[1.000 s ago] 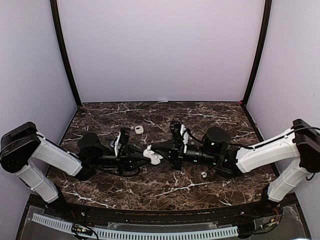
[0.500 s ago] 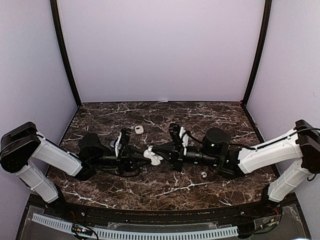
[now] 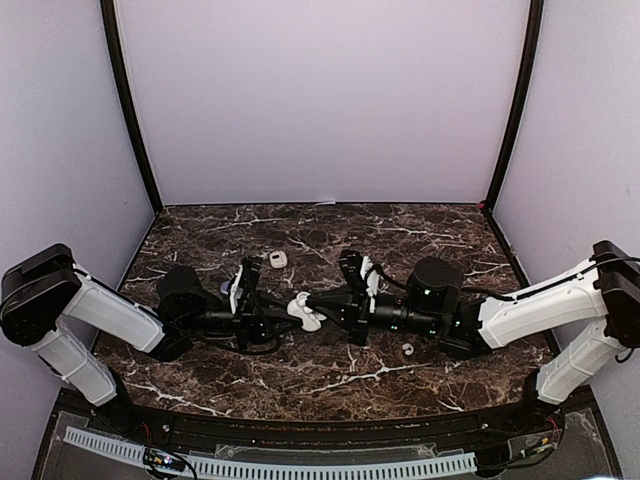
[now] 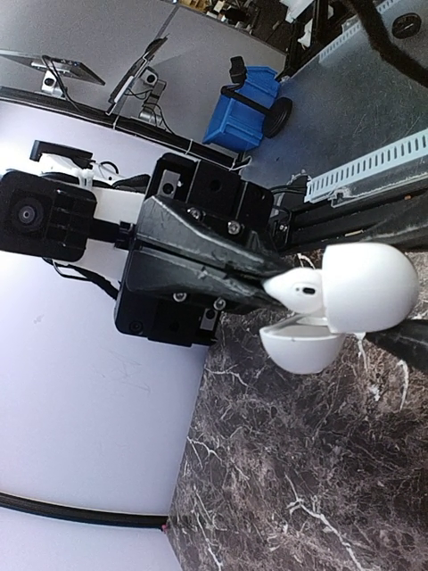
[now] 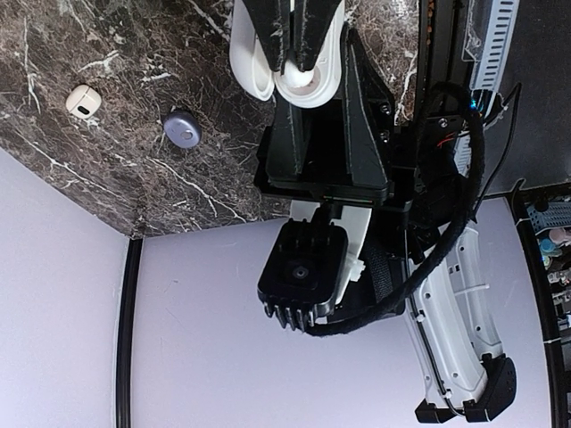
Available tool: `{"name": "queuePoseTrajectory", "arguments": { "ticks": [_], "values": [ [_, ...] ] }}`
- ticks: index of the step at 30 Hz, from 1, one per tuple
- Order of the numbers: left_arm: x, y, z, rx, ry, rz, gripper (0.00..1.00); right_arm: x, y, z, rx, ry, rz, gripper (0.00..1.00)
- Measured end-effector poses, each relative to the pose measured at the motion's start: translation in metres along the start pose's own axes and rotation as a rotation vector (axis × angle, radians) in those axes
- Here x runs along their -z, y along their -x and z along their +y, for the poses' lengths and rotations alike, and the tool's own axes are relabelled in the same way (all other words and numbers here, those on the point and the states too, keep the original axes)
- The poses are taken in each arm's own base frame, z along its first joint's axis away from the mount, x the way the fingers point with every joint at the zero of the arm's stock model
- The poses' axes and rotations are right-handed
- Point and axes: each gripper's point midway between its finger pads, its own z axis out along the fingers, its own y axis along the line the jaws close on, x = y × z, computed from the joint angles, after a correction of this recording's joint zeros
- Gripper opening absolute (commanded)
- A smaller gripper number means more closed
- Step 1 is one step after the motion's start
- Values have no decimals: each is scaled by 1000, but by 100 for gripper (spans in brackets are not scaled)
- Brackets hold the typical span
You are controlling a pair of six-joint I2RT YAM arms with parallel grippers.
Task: Insert the wireless bluetooth earbuds into the charging case
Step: Insert the left earbud into the left side groove of the charging case.
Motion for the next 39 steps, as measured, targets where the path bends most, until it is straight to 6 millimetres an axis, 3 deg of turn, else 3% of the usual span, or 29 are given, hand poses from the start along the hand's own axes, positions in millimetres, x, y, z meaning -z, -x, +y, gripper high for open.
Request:
{"name": "queuePoseTrajectory", "arguments": {
  "ticks": [19, 32, 39],
  "values": [
    [1, -6, 0, 1, 0, 28, 15, -7, -8, 8, 2, 18, 21, 2],
    [2, -3, 0, -9, 13, 21, 15, -7, -5, 5, 33, -31, 22, 34],
    [2, 0, 0, -18, 16, 10, 15, 5, 12, 4, 43, -61, 4, 39]
  ]
}}
